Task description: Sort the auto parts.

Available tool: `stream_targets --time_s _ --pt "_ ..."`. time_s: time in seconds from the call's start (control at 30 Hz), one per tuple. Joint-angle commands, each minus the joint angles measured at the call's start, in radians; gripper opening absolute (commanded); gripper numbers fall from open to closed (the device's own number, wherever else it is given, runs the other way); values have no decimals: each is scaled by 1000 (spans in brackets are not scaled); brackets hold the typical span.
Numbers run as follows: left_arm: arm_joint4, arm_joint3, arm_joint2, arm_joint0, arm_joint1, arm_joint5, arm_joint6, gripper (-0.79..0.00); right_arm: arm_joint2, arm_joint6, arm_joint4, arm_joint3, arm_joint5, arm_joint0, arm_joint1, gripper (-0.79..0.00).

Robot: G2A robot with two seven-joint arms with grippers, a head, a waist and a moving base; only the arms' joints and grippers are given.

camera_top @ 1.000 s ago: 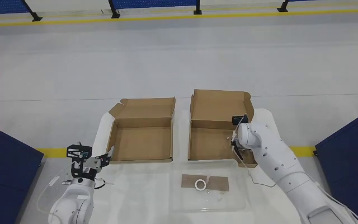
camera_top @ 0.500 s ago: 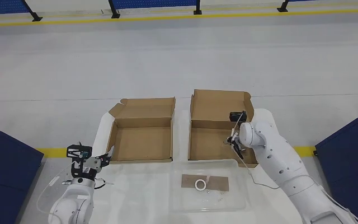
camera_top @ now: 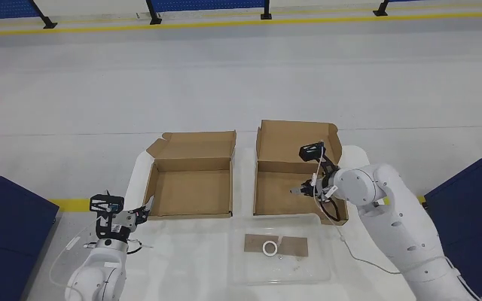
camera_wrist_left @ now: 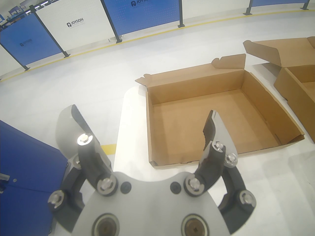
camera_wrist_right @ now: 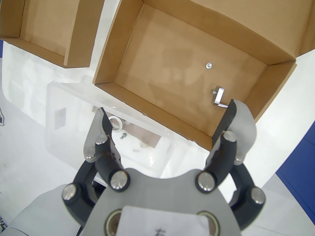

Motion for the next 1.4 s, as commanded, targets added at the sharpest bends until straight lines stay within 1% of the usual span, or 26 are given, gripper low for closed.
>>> stream_targets --time_s 0.0,0.2,0.23,0.3,0.47,0.63,1.07,1.2,1.37 --pt "0 0 0 0 0 0 0 0 0 0 0 0 0 0 0 0" --pt "0 0 0 0 0 0 0 0 0 0 0 0 0 0 0 0" --pt "0 0 0 0 0 0 0 0 -4 -12 5 -7 -25 -7 0 0" --pt "0 0 0 0 0 0 0 0 8 -34 56 -20 -131 -30 4 0" --pt "0 0 0 0 0 0 0 0 64 6 127 -55 -365 -58 25 0" --pt "0 0 0 0 0 0 0 0 89 83 190 -132 -521 -96 45 0" --pt "0 0 0 0 0 0 0 0 89 83 190 -132 -521 -96 45 0" --pt "0 0 0 0 0 0 0 0 35 62 149 -174 -542 -104 51 0" --pt "0 0 0 0 0 0 0 0 -39 59 134 -220 -545 -95 80 0"
